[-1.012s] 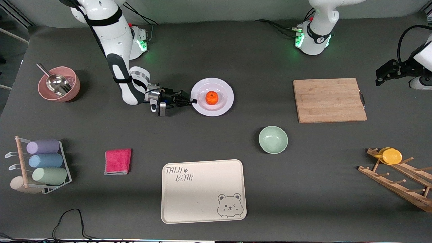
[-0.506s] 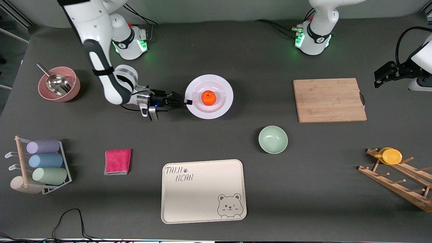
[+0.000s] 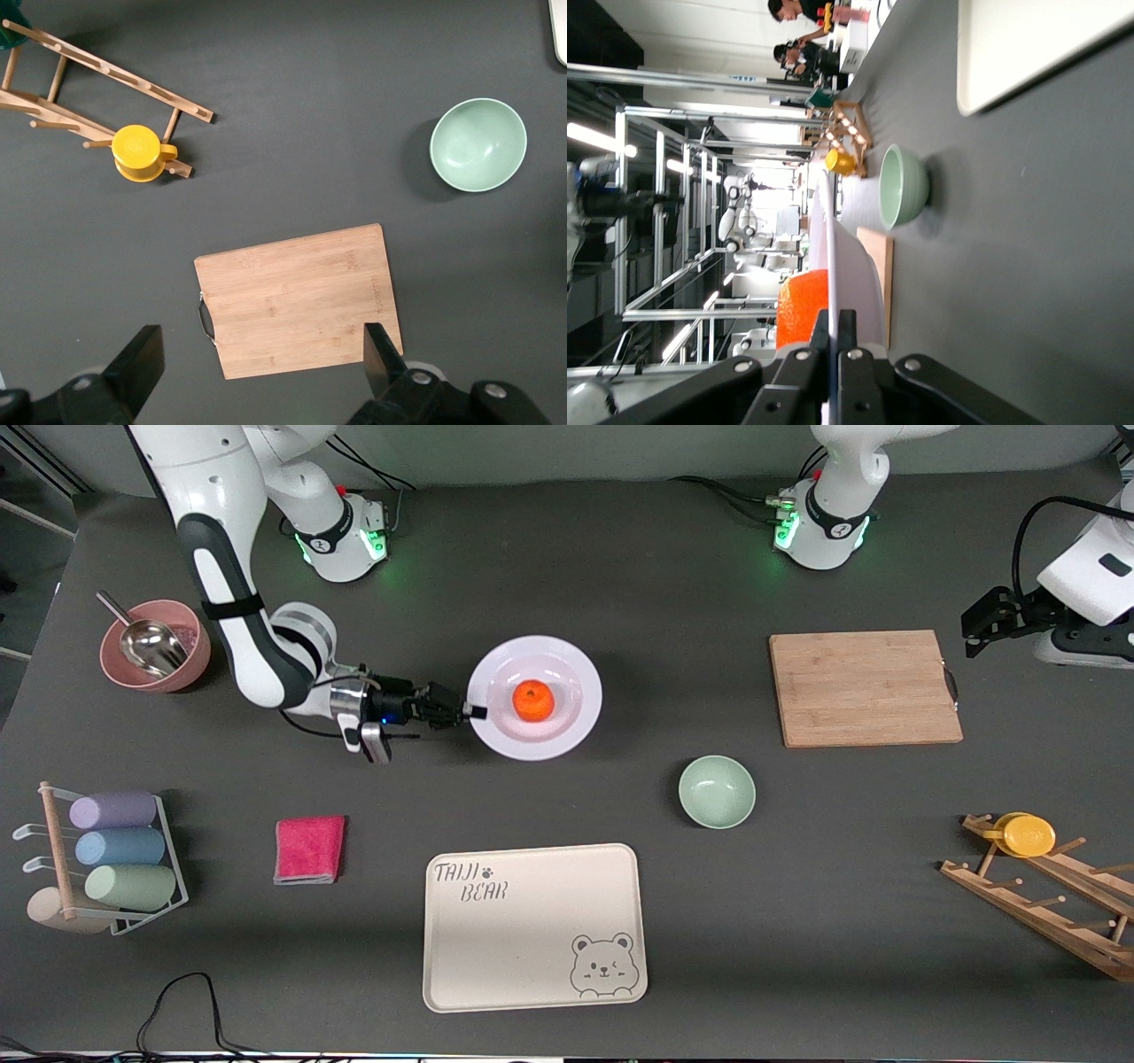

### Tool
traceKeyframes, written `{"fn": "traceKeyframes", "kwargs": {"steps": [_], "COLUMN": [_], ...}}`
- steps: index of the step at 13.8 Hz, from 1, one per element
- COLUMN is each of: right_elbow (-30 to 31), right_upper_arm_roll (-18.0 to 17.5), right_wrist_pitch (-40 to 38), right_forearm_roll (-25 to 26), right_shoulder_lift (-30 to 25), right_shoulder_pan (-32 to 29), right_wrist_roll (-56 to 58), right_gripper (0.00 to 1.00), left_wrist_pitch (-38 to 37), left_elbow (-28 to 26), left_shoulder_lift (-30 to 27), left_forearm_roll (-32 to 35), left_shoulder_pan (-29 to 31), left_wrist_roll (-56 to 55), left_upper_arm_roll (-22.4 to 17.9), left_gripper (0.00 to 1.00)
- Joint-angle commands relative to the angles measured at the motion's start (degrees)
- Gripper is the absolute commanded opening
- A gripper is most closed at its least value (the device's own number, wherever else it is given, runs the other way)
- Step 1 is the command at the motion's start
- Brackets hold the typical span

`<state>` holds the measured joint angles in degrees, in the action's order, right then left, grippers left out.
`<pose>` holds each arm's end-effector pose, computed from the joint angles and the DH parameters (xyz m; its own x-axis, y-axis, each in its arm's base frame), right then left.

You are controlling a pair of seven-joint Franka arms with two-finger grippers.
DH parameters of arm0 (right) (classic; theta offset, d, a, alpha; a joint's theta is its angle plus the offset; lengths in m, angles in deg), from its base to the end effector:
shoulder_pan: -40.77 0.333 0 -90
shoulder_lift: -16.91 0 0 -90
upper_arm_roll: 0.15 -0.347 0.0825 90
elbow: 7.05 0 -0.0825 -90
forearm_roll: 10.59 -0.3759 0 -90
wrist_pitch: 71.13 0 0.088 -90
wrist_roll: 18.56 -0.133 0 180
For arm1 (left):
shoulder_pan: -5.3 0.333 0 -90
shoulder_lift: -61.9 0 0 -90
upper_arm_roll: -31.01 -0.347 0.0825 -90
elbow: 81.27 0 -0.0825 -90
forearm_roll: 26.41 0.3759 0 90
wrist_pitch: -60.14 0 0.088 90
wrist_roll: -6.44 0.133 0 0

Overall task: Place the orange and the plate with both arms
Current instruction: 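Slide the plate with the right gripper onto the cream tray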

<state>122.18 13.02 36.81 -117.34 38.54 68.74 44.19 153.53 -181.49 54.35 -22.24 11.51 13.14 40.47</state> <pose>0.5022 0.2322 0.2393 0.9907 -0.1246 0.0554 0.0277 -0.2135 -0.9766 0.5051 -0.0249 0.6204 0.9845 -0.1754 -0.0005 -0.1746 -0.9801 -0.0947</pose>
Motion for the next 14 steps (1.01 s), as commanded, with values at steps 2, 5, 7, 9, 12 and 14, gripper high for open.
{"fn": "traceKeyframes", "kwargs": {"steps": [2,5,7,9,12,14], "right_elbow": [-21.0,-36.5,-46.7,-56.7,-69.8,-72.0], "right_upper_arm_roll": [1.7,4.4,6.8,8.1,8.1,7.8], "right_wrist_pitch": [-1.2,-1.3,-1.4,-1.6,-1.2,-1.0], "right_forearm_roll": [1.1,1.3,1.3,1.1,0.9,0.7], "right_shoulder_lift": [13.0,21.6,27.4,33.5,41.4,43.7], "right_shoulder_pan": [-0.7,-0.7,-0.9,-2.1,-5.6,-6.6], "right_wrist_roll": [-12.7,-19.8,-24.4,-30.2,-34.5,-33.8], "right_gripper": [0.0,0.0,0.0,0.0,0.0,0.0], "left_wrist_pitch": [-0.7,-0.7,-0.7,-0.7,-0.1,-0.5], "left_elbow": [-1.1,-1.3,-1.6,-2.3,-2.4,-2.3], "left_shoulder_lift": [-0.9,-0.7,-0.7,-0.7,-0.7,-0.6], "left_forearm_roll": [0.4,0.1,0.2,0.3,0.2,-0.6], "left_shoulder_pan": [0.1,0.2,0.3,0.4,0.4,0.3], "left_wrist_roll": [-0.4,-0.4,-0.2,-0.5,-0.1,-1.8], "left_upper_arm_roll": [-0.1,-0.3,-0.4,-0.4,-1.1,-1.3], "left_gripper": [1.0,1.0,1.0,1.0,1.0,1.0]}}
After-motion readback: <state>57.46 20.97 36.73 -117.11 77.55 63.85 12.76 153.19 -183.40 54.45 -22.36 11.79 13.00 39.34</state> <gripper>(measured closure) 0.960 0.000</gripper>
